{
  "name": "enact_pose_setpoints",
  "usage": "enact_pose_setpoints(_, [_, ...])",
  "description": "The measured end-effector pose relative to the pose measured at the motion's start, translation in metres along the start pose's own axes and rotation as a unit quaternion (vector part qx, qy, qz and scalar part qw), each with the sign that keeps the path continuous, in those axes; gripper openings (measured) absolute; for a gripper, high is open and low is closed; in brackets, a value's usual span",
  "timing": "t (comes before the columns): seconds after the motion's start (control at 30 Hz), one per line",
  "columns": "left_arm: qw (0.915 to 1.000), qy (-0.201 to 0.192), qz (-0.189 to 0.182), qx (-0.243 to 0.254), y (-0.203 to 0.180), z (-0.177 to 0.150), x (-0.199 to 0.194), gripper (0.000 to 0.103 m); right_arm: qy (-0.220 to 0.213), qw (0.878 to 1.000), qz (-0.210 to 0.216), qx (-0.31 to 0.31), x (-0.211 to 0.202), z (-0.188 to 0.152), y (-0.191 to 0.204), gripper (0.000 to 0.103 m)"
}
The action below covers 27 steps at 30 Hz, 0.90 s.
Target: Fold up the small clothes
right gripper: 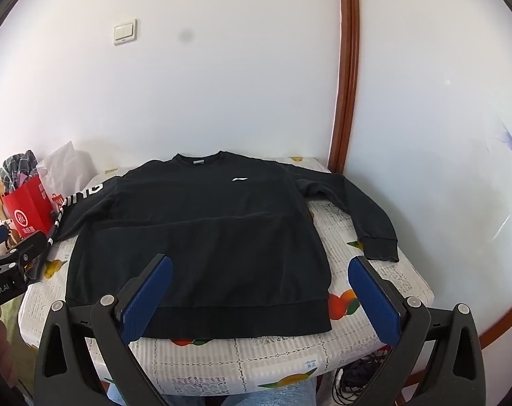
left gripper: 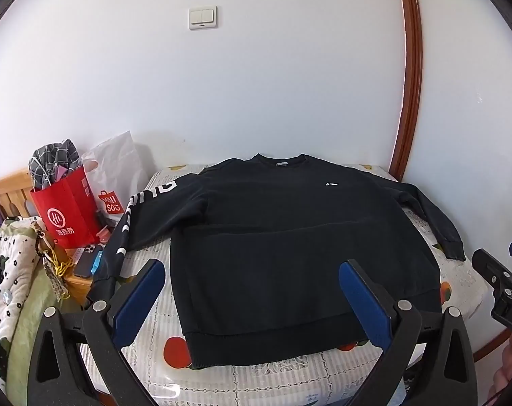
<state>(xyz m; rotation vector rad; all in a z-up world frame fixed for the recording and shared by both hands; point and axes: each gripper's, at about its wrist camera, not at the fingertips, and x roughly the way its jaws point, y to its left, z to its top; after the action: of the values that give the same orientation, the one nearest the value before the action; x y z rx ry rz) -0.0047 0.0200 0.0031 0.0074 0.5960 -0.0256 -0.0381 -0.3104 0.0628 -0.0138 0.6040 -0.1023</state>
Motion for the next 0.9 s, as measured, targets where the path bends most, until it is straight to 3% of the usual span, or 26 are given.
enact_pose_setpoints(0.9, [1.0000, 0.000, 0.003, -0.003, 0.005, -0.004, -0.004, 0.103, -0.010, 1.000, -0.002, 0.000, -0.007, -0.002, 0.010, 0.102])
